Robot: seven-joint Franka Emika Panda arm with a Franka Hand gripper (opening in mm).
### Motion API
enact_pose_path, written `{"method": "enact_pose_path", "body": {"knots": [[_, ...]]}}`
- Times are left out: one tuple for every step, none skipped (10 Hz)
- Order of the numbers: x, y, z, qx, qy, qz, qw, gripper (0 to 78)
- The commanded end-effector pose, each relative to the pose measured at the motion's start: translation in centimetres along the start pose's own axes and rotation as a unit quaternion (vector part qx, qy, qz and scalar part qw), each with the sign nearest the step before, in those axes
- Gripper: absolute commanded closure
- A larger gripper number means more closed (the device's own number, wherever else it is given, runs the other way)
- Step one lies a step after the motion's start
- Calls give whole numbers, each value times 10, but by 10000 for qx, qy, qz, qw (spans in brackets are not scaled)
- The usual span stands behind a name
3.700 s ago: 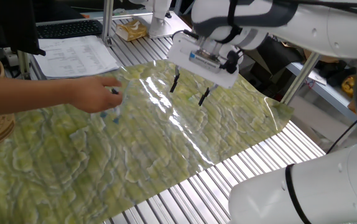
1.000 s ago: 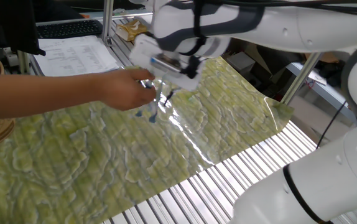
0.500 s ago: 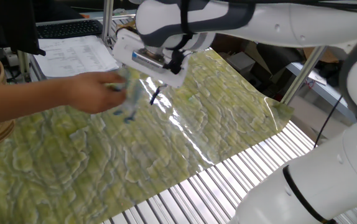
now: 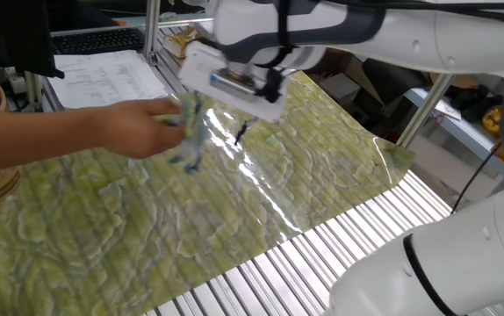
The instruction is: Receive something handed over by a human
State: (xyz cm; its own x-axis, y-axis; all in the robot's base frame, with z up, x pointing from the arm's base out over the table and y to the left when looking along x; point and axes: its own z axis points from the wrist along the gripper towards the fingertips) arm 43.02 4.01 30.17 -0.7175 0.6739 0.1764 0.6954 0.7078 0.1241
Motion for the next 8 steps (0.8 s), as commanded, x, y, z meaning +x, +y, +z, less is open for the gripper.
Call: {"method": "enact_pose_path", "body": {"knots": [[7, 10, 7, -100, 35, 196, 9998, 2], [24, 28, 20, -157, 85, 316, 9993, 2], [42, 42, 36, -70, 1, 378, 9993, 2], [59, 51, 50, -63, 0, 453, 9990, 2], [67, 53, 53, -70, -2, 462, 9989, 2], [88, 57, 48, -209, 343, 507, 9979, 2], [88, 57, 47, -211, 349, 509, 9979, 2], [126, 54, 41, -274, 470, 857, 9948, 2]]}}
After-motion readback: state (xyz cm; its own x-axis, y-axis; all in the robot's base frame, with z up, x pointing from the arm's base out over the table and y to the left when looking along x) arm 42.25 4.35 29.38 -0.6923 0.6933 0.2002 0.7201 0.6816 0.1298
